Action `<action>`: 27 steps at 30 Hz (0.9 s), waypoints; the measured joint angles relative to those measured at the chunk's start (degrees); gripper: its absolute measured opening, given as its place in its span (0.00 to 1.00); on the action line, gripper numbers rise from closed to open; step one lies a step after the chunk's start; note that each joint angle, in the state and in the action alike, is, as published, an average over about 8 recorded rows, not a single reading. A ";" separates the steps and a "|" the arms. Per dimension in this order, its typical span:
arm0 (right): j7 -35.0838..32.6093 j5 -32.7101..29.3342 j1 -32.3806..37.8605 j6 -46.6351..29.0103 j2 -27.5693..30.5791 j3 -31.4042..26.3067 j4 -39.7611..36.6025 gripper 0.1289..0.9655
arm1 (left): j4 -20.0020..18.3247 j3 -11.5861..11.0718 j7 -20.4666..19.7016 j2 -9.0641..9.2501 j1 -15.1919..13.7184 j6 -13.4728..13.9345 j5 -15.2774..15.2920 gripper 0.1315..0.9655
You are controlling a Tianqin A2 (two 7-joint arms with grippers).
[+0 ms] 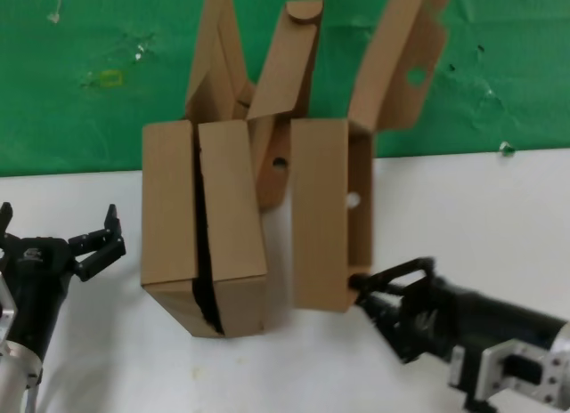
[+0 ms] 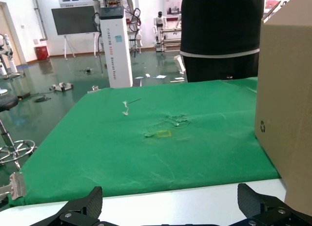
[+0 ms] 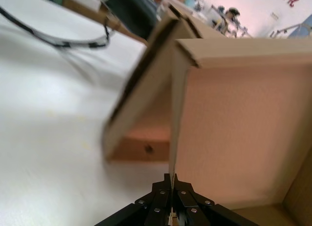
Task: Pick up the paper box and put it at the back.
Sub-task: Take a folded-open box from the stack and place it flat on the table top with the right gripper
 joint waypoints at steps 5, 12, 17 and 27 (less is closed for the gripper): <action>8.88 -6.64 -0.61 -1.99 4.29 6.12 3.49 0.02 | 0.00 0.00 0.00 0.00 0.00 0.00 0.00 1.00; 24.63 -20.67 8.02 -12.98 6.88 11.79 4.68 0.02 | 0.00 0.00 0.00 0.00 0.00 0.00 0.00 1.00; 33.30 -33.01 20.44 -25.41 4.48 9.82 1.78 0.02 | 0.00 0.00 0.00 0.00 0.00 0.00 0.00 1.00; 34.17 -50.58 43.71 -40.75 -3.82 -2.99 -17.24 0.02 | 0.00 0.00 0.00 0.00 0.00 0.00 0.00 1.00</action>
